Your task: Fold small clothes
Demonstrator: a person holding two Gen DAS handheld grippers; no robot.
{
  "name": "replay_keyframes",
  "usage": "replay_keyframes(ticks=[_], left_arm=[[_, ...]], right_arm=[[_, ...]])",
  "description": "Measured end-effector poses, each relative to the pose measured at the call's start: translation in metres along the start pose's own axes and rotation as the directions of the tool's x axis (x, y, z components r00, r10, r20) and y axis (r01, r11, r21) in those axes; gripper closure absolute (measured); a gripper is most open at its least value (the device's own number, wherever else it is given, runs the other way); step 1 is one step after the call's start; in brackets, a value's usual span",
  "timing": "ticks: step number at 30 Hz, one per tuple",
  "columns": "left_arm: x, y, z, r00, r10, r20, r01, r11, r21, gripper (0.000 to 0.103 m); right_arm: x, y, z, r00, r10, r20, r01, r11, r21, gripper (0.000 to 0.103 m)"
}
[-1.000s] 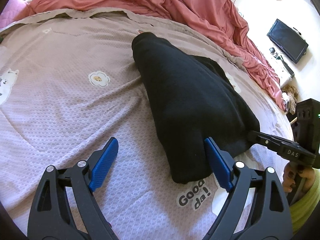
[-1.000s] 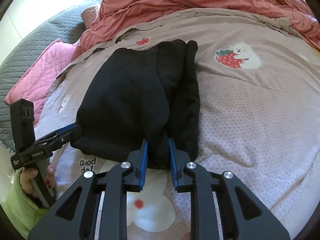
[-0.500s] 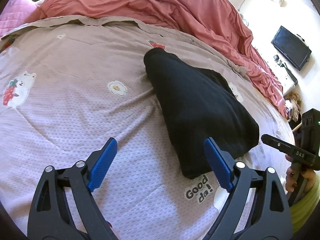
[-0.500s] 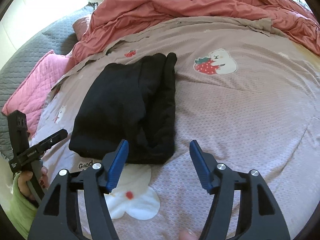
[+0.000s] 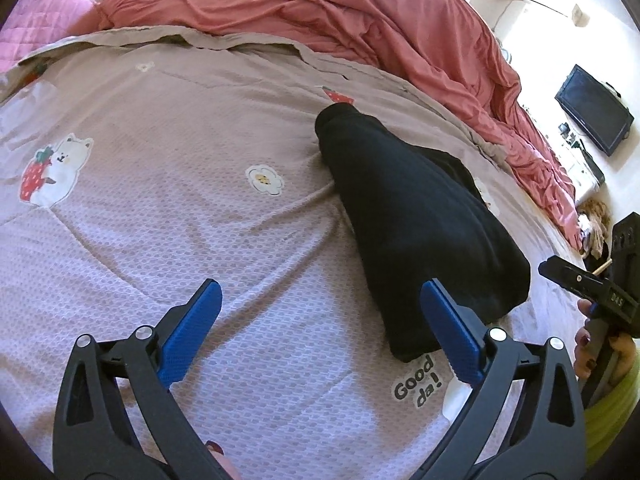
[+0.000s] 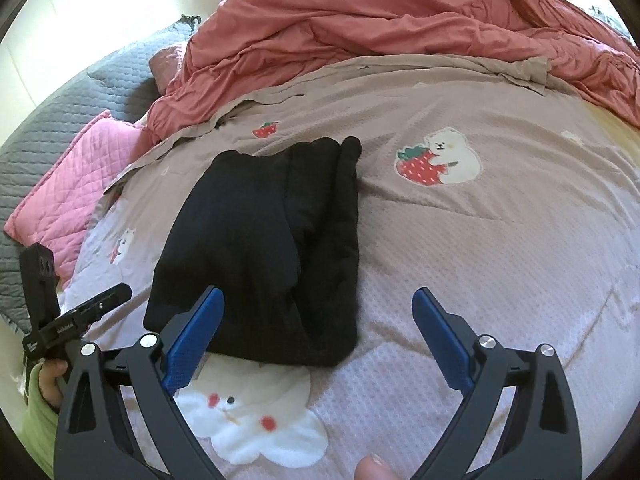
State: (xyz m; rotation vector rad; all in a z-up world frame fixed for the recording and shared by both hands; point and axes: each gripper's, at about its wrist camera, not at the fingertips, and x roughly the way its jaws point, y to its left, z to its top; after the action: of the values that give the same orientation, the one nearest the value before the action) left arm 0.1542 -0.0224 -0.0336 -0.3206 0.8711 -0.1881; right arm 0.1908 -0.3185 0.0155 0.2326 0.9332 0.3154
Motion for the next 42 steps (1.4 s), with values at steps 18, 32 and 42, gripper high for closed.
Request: replay_keyframes(ticks=[18, 32, 42], left_arm=[[0.035, -0.012, 0.018, 0.976, -0.205, -0.072, 0.195, 0.973, -0.127, 0.01], [0.089, -0.024, 0.035, 0.949, -0.259, -0.178, 0.225, 0.955, -0.193, 0.011], [0.101, -0.035, 0.04, 0.937, -0.295, -0.188, 0.252, 0.942, -0.222, 0.023]], right_arm=[[0.075, -0.016, 0.043, 0.979, 0.149, -0.139, -0.146, 0.989, 0.033, 0.006], [0.101, -0.024, 0.044, 0.932, 0.323, -0.167, -0.311, 0.946, 0.089, 0.028], [0.107, -0.013, 0.046, 0.933, 0.329, -0.148, -0.328, 0.944, 0.029, 0.046]])
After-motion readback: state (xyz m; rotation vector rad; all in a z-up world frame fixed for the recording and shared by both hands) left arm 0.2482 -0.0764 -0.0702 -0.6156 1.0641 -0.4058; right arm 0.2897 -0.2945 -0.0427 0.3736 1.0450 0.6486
